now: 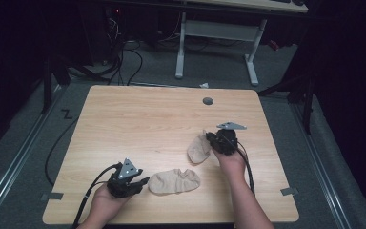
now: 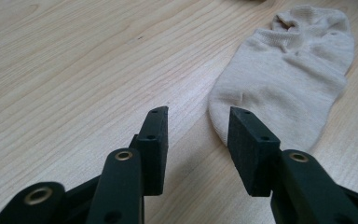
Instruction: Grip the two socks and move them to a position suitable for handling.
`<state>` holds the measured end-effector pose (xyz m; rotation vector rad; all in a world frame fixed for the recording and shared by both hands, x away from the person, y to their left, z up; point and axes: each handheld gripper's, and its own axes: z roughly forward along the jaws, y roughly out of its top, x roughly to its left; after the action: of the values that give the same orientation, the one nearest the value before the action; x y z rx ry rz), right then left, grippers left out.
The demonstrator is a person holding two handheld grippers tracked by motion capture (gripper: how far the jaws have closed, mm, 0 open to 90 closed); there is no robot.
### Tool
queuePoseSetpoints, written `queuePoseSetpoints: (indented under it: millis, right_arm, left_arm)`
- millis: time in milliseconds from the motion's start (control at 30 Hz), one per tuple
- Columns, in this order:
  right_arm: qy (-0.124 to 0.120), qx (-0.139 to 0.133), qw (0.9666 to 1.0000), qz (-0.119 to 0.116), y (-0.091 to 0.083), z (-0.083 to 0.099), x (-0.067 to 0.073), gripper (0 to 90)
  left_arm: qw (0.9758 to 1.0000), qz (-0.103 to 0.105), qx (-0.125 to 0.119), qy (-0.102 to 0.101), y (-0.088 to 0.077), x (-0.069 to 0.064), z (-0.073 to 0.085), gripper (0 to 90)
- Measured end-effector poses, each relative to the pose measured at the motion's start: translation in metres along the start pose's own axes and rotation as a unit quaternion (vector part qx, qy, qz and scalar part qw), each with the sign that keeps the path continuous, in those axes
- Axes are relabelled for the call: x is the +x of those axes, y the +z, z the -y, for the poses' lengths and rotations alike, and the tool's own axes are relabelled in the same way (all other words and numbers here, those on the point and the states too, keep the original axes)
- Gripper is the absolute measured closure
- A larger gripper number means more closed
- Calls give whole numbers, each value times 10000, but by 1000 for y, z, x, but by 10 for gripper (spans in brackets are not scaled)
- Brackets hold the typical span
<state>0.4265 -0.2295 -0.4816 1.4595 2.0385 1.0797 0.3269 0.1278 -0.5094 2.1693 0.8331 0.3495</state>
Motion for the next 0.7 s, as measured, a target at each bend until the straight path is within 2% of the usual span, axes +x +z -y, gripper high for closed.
queuePoseSetpoints:
  millis: [33, 67, 100, 133, 167, 200, 300, 467, 500, 567, 600, 700]
  right_arm:
    - [41, 20, 10000, 51, -1, 2, -6, 832]
    - [41, 20, 10000, 51, -1, 2, -6, 832]
    - [168, 50, 9997, 154, -2, 8, -17, 831]
    - [168, 50, 9997, 154, -2, 8, -17, 831]
    - [248, 192, 9991, 269, -2, 17, -29, 827]
    - [248, 192, 9991, 269, -2, 17, -29, 827]
    - [388, 296, 9980, 400, -4, 34, -43, 818]
    - [429, 395, 9971, 490, -7, 48, -50, 766]
    - [380, 429, 9969, 544, -8, 52, -51, 715]
    - [348, 423, 9970, 554, -9, 53, -52, 687]
    - [304, 324, 9970, 637, -11, 52, -51, 635]
    - [247, 229, 9967, 742, -12, 50, -53, 642]
  left_arm:
    - [10000, 4, 5, -6, 0, 0, 0, 586]
    - [10000, 4, 5, -6, 0, 0, 0, 586]
    - [10000, -10, -23, -11, 0, 1, 0, 586]
    - [10000, -10, -23, -11, 0, 1, 0, 586]
    - [10000, -14, -27, -15, -1, 1, 0, 586]
    - [10000, -17, -34, -17, -1, 1, 0, 586]
    - [10000, -10, -13, -12, 0, 0, 0, 586]
    - [10000, -10, 3, -7, 0, 0, 0, 586]
    - [10000, -19, 8, -5, 1, -1, 0, 586]
    - [10000, -17, 10, -5, 1, -1, 0, 586]
    - [10000, -19, 14, -7, 1, -1, 0, 586]
    - [10000, -28, 12, -20, 1, -1, 0, 586]
